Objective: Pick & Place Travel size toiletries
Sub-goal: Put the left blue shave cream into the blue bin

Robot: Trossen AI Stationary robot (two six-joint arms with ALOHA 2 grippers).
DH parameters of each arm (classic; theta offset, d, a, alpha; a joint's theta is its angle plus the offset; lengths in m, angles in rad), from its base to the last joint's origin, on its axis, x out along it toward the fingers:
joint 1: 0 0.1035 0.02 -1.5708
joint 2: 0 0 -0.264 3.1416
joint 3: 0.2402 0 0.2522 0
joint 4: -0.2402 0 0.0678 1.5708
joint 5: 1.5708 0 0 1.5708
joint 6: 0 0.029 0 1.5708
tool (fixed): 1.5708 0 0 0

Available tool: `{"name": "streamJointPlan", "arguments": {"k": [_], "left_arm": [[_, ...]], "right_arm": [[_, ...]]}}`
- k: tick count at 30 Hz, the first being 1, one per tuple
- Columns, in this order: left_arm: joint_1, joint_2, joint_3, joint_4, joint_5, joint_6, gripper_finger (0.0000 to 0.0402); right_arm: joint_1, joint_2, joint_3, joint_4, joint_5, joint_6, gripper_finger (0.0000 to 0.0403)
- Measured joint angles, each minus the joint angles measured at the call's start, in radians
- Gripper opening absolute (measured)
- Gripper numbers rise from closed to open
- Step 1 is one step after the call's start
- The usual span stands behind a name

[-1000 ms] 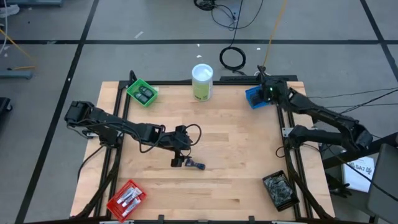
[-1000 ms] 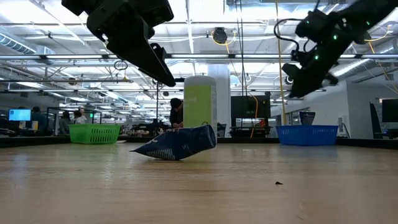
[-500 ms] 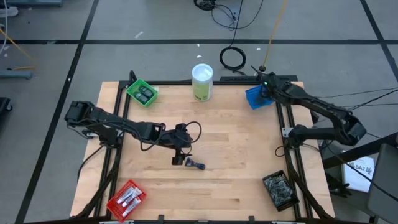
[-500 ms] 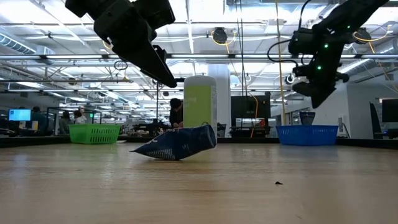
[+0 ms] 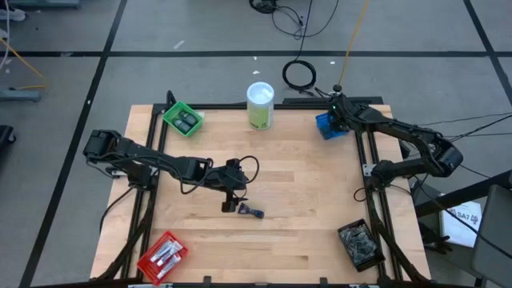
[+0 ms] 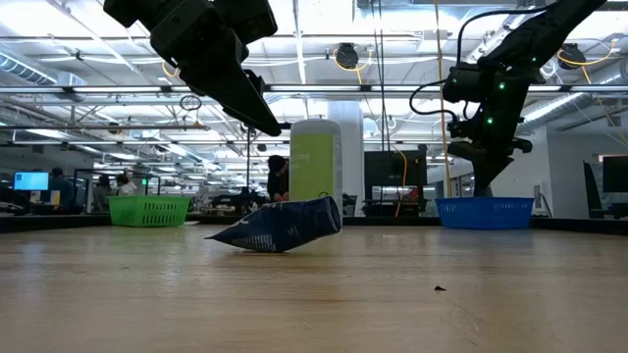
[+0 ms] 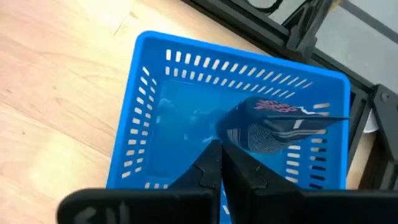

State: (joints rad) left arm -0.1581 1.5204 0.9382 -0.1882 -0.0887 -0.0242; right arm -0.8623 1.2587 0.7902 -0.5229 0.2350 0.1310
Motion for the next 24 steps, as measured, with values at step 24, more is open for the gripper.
{"name": "streamJointPlan", "arguments": {"k": [24], "left_arm": [[0.0, 0.0, 0.0, 0.005, 0.0, 0.015, 0.0335]], "right_arm": [[-0.072, 0.013, -0.028, 0.112, 0.07, -0.104, 0.0]]}}
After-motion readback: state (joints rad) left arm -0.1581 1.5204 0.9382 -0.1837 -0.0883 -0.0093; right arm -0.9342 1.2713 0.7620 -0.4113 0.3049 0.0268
